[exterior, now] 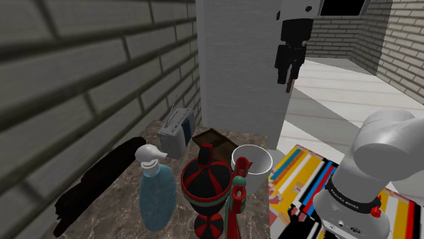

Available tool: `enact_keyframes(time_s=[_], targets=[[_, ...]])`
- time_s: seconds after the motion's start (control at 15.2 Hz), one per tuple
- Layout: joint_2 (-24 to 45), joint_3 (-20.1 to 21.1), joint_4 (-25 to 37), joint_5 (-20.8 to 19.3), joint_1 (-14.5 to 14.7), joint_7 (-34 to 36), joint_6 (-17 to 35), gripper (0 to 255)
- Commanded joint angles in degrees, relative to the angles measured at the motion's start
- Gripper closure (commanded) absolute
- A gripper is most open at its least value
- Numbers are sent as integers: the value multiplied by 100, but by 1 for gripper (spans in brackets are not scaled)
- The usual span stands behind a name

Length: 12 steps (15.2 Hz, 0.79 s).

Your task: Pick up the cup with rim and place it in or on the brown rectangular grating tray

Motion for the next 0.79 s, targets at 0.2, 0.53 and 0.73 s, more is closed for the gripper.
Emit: enact_keyframes(time_s=[0.2, 0.53, 0.73], targets=[[-82, 251, -518, 191, 99, 171, 424, 0], [-66, 704, -1271, 555, 314, 450, 1180, 0], [54, 1000, -1650, 799, 468, 612, 1677, 0]])
